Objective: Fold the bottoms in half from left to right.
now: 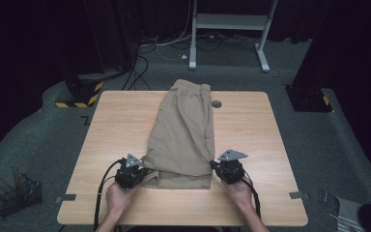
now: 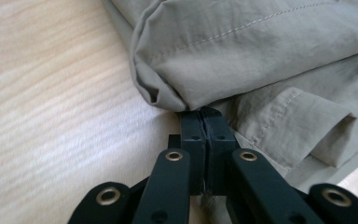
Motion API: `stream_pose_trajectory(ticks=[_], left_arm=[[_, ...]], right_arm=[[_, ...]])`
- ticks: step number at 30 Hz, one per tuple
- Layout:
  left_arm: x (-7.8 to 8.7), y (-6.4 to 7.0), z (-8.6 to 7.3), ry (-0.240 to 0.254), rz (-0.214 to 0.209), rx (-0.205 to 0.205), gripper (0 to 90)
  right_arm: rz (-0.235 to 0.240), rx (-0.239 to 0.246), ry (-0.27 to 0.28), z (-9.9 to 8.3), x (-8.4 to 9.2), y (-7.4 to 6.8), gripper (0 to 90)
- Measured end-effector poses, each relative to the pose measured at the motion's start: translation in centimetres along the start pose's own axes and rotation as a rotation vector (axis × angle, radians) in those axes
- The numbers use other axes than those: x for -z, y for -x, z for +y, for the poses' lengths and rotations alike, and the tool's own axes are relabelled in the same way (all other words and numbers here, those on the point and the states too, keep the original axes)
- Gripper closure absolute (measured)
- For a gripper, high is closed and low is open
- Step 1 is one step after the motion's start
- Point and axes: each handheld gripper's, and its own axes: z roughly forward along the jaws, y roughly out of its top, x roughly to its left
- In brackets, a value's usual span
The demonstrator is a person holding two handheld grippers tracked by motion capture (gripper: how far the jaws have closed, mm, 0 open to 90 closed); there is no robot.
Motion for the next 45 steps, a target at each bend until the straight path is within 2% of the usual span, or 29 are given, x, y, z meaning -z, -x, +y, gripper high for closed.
stream_pose_trajectory(ticks=[2,4,5,6,9,10,12,15,18,20,21,25,27,29,32,35,39,43,45], left_arm=[[0.5,-0.3,-0.4,0.011,-0.013,0.003,88.4],[0.7,-0.5,-0.7,0.02,-0.033,0.024,87.3],[0.7,-0.5,-0.7,0.025,-0.035,0.038,83.9],[0.6,-0.5,-0.6,0.029,-0.031,0.045,78.7],[-0.2,-0.1,-0.1,0.027,-0.027,0.036,68.2],[-0.5,0.1,0.1,0.023,-0.032,0.025,68.7],[-0.9,0.4,0.4,0.023,-0.045,0.018,73.1],[-1.4,0.7,1.0,0.014,-0.052,0.004,77.6],[-2.2,0.7,1.6,0.027,-0.086,0.046,80.7],[-2.8,0.8,2.1,0.029,-0.099,0.056,82.0],[-3.0,0.9,2.4,0.028,-0.099,0.055,82.1],[-4.2,1.5,3.6,0.029,-0.096,0.035,83.6],[-4.3,1.7,3.6,0.032,-0.091,0.019,86.0],[-3.9,1.8,3.3,0.039,-0.092,0.016,87.3],[-3.0,1.8,2.6,0.056,-0.099,0.014,87.6],[-2.1,1.6,2.1,0.063,-0.094,0.003,87.6],[-1.6,1.0,1.2,0.044,-0.096,0.02,86.9],[-1.1,0.4,0.5,0.04,-0.092,0.043,86.4],[-0.7,0.4,0.4,0.045,-0.086,0.035,85.1]], right_arm=[[-0.012,-0.008,0.007,-0.8,1.2,0.3,89.9],[-0.009,-0.024,0.021,-1.4,1.9,0.5,89.7],[0.002,-0.039,0.025,-1.5,2.1,0.6,89.4],[0.018,-0.054,0.032,-1.6,2.0,0.7,85.1],[0.05,-0.064,0.043,-0.8,1.1,0.1,71.3],[0.051,-0.065,0.044,-0.5,0.5,-0.2,66.0],[0.045,-0.055,0.016,0.1,-0.9,-0.6,62.8],[0.035,-0.05,-0.032,0.4,-2.7,-0.8,66.5],[0.003,-0.021,-0.069,0.4,-4.0,-0.4,72.4],[-0.013,-0.018,-0.077,0.8,-4.3,0.4,72.9],[-0.042,-0.009,-0.094,1.2,-4.6,0.9,72.7],[-0.09,-0.045,-0.111,2.0,-5.1,2.7,69.9],[-0.1,-0.07,-0.105,1.9,-4.7,3.0,71.4],[-0.076,-0.078,-0.07,1.4,-3.7,2.8,80.1],[-0.063,-0.053,-0.059,0.7,-2.6,2.1,87.6],[-0.049,-0.043,-0.042,0.3,-1.9,1.8,88.0],[-0.049,-0.035,-0.021,-0.3,-1.3,1.4,84.1],[-0.074,-0.041,-0.048,-1.2,-1.0,1.7,84.4],[-0.084,-0.05,-0.05,-1.5,-0.6,2.0,83.7]])
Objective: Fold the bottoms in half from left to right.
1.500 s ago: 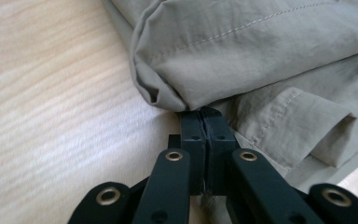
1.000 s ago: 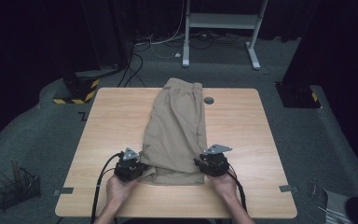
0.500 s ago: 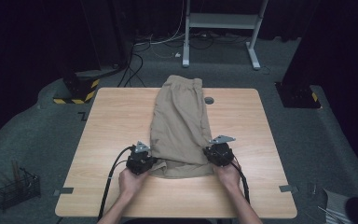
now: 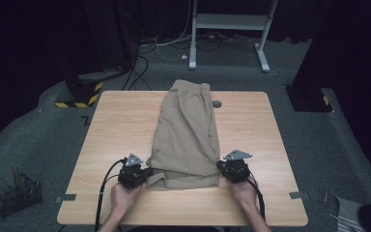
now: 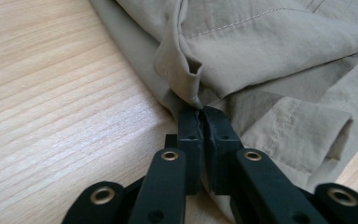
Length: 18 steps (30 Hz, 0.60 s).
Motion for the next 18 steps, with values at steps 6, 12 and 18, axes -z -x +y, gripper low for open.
stream_pose_trajectory(ticks=[6,12,18], left_arm=[[1.5,0.6,0.8,0.061,0.039,-0.034,61.9],[1.1,0.4,2.2,0.087,0.033,-0.02,53.2],[0.5,0.2,2.1,0.087,-0.03,-0.023,77.8]], right_arm=[[0.039,-0.013,0.077,0.9,1.4,-0.3,75.3],[0.049,0.012,0.057,2.9,-0.3,-1.5,64.4],[0.069,0.02,-0.006,3.1,-2.3,-1.5,84.8]])
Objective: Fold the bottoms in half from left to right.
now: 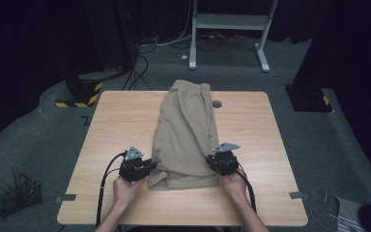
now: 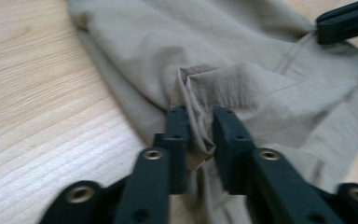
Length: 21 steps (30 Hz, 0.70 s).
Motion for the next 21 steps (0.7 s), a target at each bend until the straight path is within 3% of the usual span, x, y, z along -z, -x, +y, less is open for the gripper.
stream_pose_trajectory(ticks=[5,8,13,15,19,21], left_arm=[[1.4,0.6,-0.9,0.011,-0.027,-0.037,82.5],[2.1,1.1,-1.5,0.015,-0.019,-0.064,82.1],[2.5,1.6,-2.2,0.023,-0.047,-0.057,81.1],[2.9,1.7,-2.5,0.019,-0.059,-0.058,81.2],[3.8,2.0,-3.4,0.001,-0.05,-0.07,81.5],[3.9,1.9,-3.6,0.002,-0.043,-0.056,79.5]], right_arm=[[0.004,0.029,0.034,-1.0,2.1,-0.8,86.3],[0.004,0.049,0.078,-1.9,3.9,-1.2,85.8],[0.013,0.055,0.084,-3.1,4.9,-1.8,85.3],[0.039,0.042,0.09,-3.4,5.2,-2.0,85.4],[0.072,0.067,0.092,-4.4,6.1,-3.0,85.3],[0.077,0.068,0.084,-5.0,6.2,-3.2,84.6]])
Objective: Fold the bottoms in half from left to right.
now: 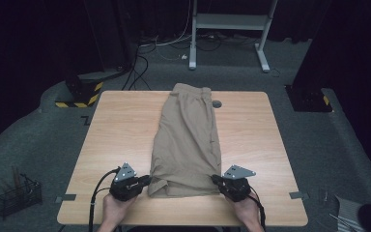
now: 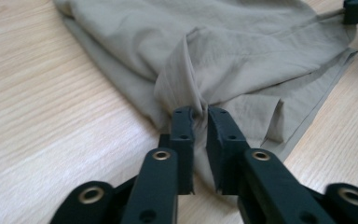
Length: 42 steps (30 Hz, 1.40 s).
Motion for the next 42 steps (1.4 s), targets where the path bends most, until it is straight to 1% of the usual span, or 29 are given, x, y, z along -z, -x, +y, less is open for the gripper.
stream_pose_trajectory(ticks=[1,3,4,5,6,7,8,10,12,13,14,16,18,19,21,22,23,25,26,28,29,30,31,33,35,36,37,40,42], left_arm=[[-0.1,-0.1,0.0,0.001,0.0,0.009,76.6],[-0.5,-0.2,0.2,-0.005,-0.008,0.015,76.3],[-1.0,-0.1,0.4,-0.01,-0.005,0.019,75.6],[-1.3,-0.1,0.5,-0.011,-0.001,0.027,73.1],[-1.9,-0.1,0.8,-0.015,0.015,0.036,69.5],[-2.3,-0.1,0.9,-0.018,0.024,0.041,67.3],[-3.0,-0.3,1.1,-0.022,0.033,0.048,67.7],[-4.2,-0.8,1.3,-0.03,0.036,0.059,70.8],[-5.3,-1.4,1.9,-0.05,0.038,0.051,76.2],[-6.2,-1.9,2.7,-0.071,0.04,0.03,78.7],[-6.8,-2.3,3.4,-0.082,0.036,0.025,80.9],[-7.9,-3.0,4.6,-0.09,0.027,0.04,83.3],[-8.8,-3.4,5.8,-0.108,0.055,0.011,84.6],[-8.8,-3.4,6.1,-0.102,0.053,0.006,84.8],[-8.0,-3.3,6.2,-0.071,0.044,-0.002,85.0],[-7.3,-3.0,6.0,-0.055,0.04,-0.006,85.0],[-6.6,-2.8,5.6,-0.041,0.037,-0.011,85.0],[-5.0,-2.3,4.7,-0.024,0.028,-0.027,84.9],[-4.4,-2.1,4.2,-0.025,0.032,-0.05,84.6],[-3.4,-1.5,3.0,-0.037,0.029,-0.08,84.3],[-3.1,-1.3,2.4,-0.051,0.025,-0.093,84.2],[-2.8,-1.1,1.9,-0.057,0.017,-0.093,84.0],[-2.6,-1.0,1.4,-0.064,0.008,-0.087,83.7],[-2.3,-1.0,0.6,-0.076,0.003,-0.068,81.3],[-1.8,-1.0,0.0,-0.08,0.002,-0.05,78.0],[-1.5,-1.0,-0.2,-0.081,0.01,-0.043,76.1],[-1.1,-1.0,-0.2,-0.075,0.018,-0.031,73.3],[0.2,-1.3,0.5,-0.022,0.041,0.009,65.3],[0.8,-1.8,1.9,0.019,0.051,0.043,59.3]], right_arm=[[0.0,-0.004,-0.003,-0.2,0.0,0.0,83.6],[-0.007,-0.017,-0.005,-0.3,-0.5,0.2,83.6],[-0.008,-0.021,-0.007,-0.2,-0.7,0.2,83.6],[-0.009,-0.026,-0.016,-0.1,-1.2,0.2,83.6],[-0.016,-0.022,-0.025,-0.1,-1.6,0.2,83.7],[-0.033,-0.006,-0.049,0.0,-2.3,0.1,84.1],[-0.04,0.001,-0.064,0.1,-2.7,0.1,84.6],[-0.06,0.007,-0.091,0.1,-3.5,0.2,85.3],[-0.055,0.002,-0.078,0.1,-4.1,1.0,85.7],[-0.06,-0.004,-0.078,0.3,-4.3,1.5,86.0],[-0.078,-0.002,-0.08,0.7,-4.6,2.2,86.0],[-0.095,-0.013,-0.088,1.3,-5.2,3.4,86.1],[-0.12,-0.033,-0.103,2.1,-6.0,4.7,86.1],[-0.126,-0.038,-0.107,2.4,-6.2,5.1,86.1],[-0.136,-0.044,-0.106,2.6,-6.2,5.3,86.0],[-0.129,-0.042,-0.089,2.6,-5.9,5.1,86.1],[-0.119,-0.046,-0.071,2.4,-5.3,4.8,86.0],[-0.101,-0.034,-0.032,1.9,-4.0,3.8,86.0],[-0.093,-0.018,-0.014,1.6,-3.3,3.3,85.9],[-0.08,0.013,0.016,1.0,-2.0,2.2,85.9],[-0.07,0.023,0.026,0.7,-1.6,1.7,85.9],[-0.066,0.041,0.028,0.3,-1.2,1.2,85.8],[-0.062,0.052,0.025,0.0,-1.0,0.8,85.7],[-0.044,0.054,0.015,-0.6,-0.7,0.2,84.3],[-0.028,0.04,0.004,-1.2,-0.7,0.1,79.3],[-0.03,0.025,0.005,-1.5,-0.7,0.1,75.4],[-0.041,0.017,0.013,-1.6,-0.5,0.1,73.5],[-0.056,0.0,0.054,-1.3,0.2,0.3,70.8],[-0.058,-0.025,0.092,-0.4,1.0,0.8,69.2]])
